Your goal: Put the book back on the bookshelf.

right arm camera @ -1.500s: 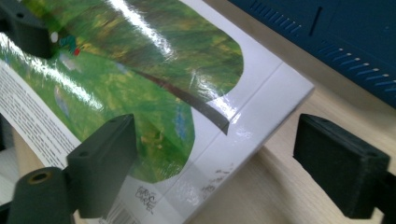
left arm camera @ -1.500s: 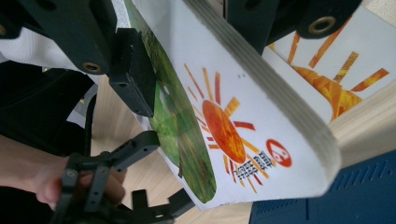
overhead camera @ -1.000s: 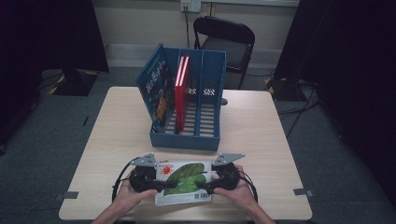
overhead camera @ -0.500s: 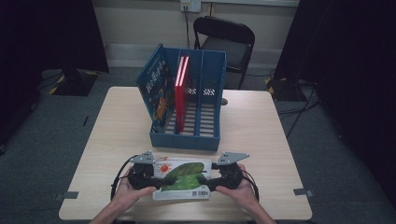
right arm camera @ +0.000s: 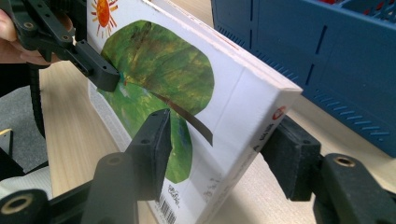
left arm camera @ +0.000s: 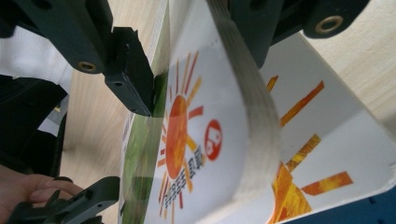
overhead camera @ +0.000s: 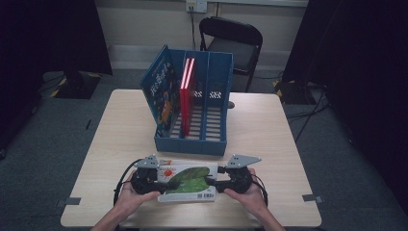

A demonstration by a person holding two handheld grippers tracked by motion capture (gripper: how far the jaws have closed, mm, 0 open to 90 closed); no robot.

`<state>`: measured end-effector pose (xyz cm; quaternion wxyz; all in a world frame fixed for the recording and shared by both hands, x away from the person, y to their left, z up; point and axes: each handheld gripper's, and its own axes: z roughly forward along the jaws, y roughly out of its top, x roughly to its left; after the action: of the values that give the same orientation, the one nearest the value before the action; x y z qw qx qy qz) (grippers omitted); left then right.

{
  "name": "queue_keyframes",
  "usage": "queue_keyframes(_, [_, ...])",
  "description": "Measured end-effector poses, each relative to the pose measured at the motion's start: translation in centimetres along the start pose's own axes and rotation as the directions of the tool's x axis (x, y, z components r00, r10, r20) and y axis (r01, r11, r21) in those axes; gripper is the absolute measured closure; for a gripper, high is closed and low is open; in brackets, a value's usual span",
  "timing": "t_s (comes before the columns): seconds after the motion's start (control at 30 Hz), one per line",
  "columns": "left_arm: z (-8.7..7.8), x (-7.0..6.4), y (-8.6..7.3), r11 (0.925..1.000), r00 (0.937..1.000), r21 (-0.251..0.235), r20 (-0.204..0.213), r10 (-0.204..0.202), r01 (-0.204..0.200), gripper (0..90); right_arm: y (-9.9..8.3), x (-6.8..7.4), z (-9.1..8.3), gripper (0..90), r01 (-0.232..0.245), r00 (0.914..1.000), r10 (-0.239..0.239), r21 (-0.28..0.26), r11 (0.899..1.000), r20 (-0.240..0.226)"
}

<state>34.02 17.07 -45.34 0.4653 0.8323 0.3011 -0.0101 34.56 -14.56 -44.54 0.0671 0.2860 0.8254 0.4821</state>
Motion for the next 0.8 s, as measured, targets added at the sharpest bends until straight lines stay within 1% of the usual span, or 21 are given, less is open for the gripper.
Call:
queue_keyframes(0.1, [-0.3,0.3,0.0,0.9999,0.9997,-0.01,-0.023,-0.006,0.006,62.2,0.3,-0.1,-0.3,44.6,0.004,1.0,-0.004,-0.009,1.0,0.007])
queue_keyframes(0.17, [-0.5,0.4,-0.1,0.9998,0.999,-0.018,-0.043,-0.012,0.011,62.1,0.4,-0.1,-0.3,45.0,0.006,0.9999,-0.006,-0.006,1.0,0.009])
queue_keyframes(0.2, [-0.7,0.6,-0.1,0.9998,0.9987,-0.022,-0.05,-0.005,0.004,62.0,0.4,-0.2,-0.4,45.3,0.009,0.9999,-0.009,-0.005,1.0,0.012])
queue_keyframes(0.4, [-0.7,0.5,-0.2,0.9997,0.998,-0.022,-0.063,0.006,-0.008,61.0,0.9,-0.2,-1.0,47.1,0.02,0.9997,-0.019,-0.021,1.0,0.015])
queue_keyframes(0.47, [-0.8,0.5,-0.2,0.9997,0.9977,-0.021,-0.067,0.012,-0.013,60.5,1.0,-0.2,-1.2,48.6,0.028,0.9995,-0.028,-0.018,0.999,0.017])
queue_keyframes(0.5, [-0.8,0.5,-0.1,0.9996,0.9971,-0.016,-0.073,0.022,-0.023,60.1,1.1,-0.1,-1.3,49.3,0.032,0.9994,-0.032,-0.016,0.999,0.017])
queue_keyframes(0.53, [-0.8,0.4,-0.1,0.9994,0.9965,-0.026,-0.082,0.019,-0.021,59.6,1.2,0.0,-1.4,49.5,0.04,0.999,-0.04,-0.016,0.999,0.019])
queue_keyframes(0.57, [-0.8,0.5,0.0,0.9993,0.9959,-0.022,-0.086,0.028,-0.03,59.2,1.4,0.1,-1.5,49.9,0.053,0.9984,-0.053,-0.01,0.999,0.018])
queue_keyframes(0.6, [-0.6,0.6,0.1,0.9994,0.9958,-0.025,-0.089,0.023,-0.025,59.1,1.5,0.1,-1.6,50.3,0.059,0.998,-0.058,-0.012,0.998,0.022])
queue_keyframes(0.63, [-0.3,0.7,0.2,0.9997,0.9942,-0.011,-0.106,0.021,-0.022,59.0,1.7,0.1,-1.8,50.7,0.064,0.9978,-0.063,-0.019,0.998,0.021])
queue_keyframes(0.67, [0.0,0.7,0.2,0.9996,0.992,0.006,-0.123,0.029,-0.029,58.7,1.9,0.2,-2.1,53.4,0.064,0.9978,-0.064,-0.035,0.997,0.017])
queue_keyframes(0.7, [0.2,0.8,0.2,0.9996,0.9931,0.003,-0.114,0.028,-0.028,58.4,2.0,0.4,-2.2,53.5,0.075,0.9971,-0.074,-0.046,0.996,0.018])
queue_keyframes(0.73, [0.2,0.8,0.2,0.9996,0.9931,0.003,-0.114,0.028,-0.028,58.3,2.0,0.4,-2.2,53.5,0.075,0.9971,-0.074,-0.046,0.996,0.018])
queue_keyframes(0.77, [0.2,0.9,0.3,0.9997,0.9946,0.001,-0.101,0.023,-0.023,58.4,2.1,0.5,-2.2,52.1,0.086,0.9962,-0.085,-0.038,0.996,0.021])
queue_keyframes(0.8, [0.2,0.9,0.3,0.9997,0.9946,0.001,-0.101,0.023,-0.023,58.3,2.1,0.5,-2.2,52.1,0.086,0.9962,-0.085,-0.038,0.996,0.021])
